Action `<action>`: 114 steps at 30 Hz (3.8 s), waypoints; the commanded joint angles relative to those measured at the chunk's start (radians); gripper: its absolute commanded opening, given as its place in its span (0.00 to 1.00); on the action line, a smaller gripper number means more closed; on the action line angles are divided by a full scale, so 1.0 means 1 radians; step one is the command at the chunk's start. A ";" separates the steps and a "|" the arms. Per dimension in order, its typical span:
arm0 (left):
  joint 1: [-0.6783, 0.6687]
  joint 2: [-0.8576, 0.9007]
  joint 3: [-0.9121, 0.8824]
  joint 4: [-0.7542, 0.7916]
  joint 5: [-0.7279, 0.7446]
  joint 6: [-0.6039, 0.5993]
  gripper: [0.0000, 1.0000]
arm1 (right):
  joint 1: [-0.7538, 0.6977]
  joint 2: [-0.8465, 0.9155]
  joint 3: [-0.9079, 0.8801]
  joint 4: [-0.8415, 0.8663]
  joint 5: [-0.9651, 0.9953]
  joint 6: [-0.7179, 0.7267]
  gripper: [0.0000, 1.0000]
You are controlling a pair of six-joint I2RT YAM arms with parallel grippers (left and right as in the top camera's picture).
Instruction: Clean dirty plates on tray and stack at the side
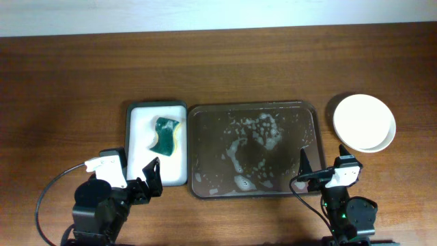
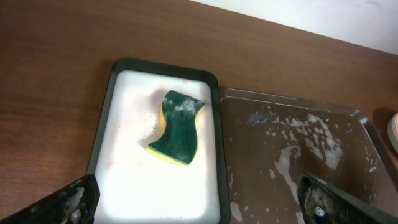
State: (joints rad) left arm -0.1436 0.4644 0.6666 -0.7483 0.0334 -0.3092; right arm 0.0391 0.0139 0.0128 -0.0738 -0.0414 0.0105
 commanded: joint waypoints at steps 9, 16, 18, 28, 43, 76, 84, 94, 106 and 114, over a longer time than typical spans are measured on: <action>0.040 -0.290 -0.355 0.336 -0.235 0.080 0.99 | 0.006 -0.010 -0.007 -0.001 0.005 -0.006 0.99; 0.055 -0.460 -0.658 0.708 -0.240 0.184 0.99 | 0.006 -0.010 -0.007 -0.001 0.005 -0.006 0.99; 0.055 -0.460 -0.657 0.685 -0.216 0.183 0.99 | 0.006 -0.010 -0.007 -0.001 0.005 -0.006 0.99; 0.055 -0.460 -0.657 0.684 -0.214 0.183 0.99 | 0.006 -0.010 -0.007 -0.001 0.005 -0.006 0.99; 0.055 -0.460 -0.657 0.684 -0.214 0.183 0.99 | 0.006 -0.010 -0.007 -0.001 0.005 -0.006 0.99; 0.055 -0.459 -0.657 0.684 -0.214 0.184 1.00 | 0.006 -0.010 -0.007 -0.001 0.005 -0.006 0.99; 0.055 -0.459 -0.657 0.684 -0.214 0.184 0.99 | 0.006 -0.010 -0.007 -0.001 0.005 -0.007 0.99; 0.055 -0.459 -0.657 0.684 -0.214 0.183 0.99 | 0.006 -0.010 -0.007 -0.001 0.005 -0.006 0.99; 0.055 -0.459 -0.657 0.684 -0.214 0.183 0.99 | 0.006 -0.010 -0.007 -0.001 0.005 -0.006 0.99; 0.055 -0.459 -0.657 0.684 -0.214 0.184 0.99 | 0.006 -0.010 -0.007 -0.001 0.005 -0.006 0.99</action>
State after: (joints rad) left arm -0.0948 0.0139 0.0162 -0.0658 -0.1913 -0.1486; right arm 0.0391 0.0135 0.0128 -0.0738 -0.0414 0.0029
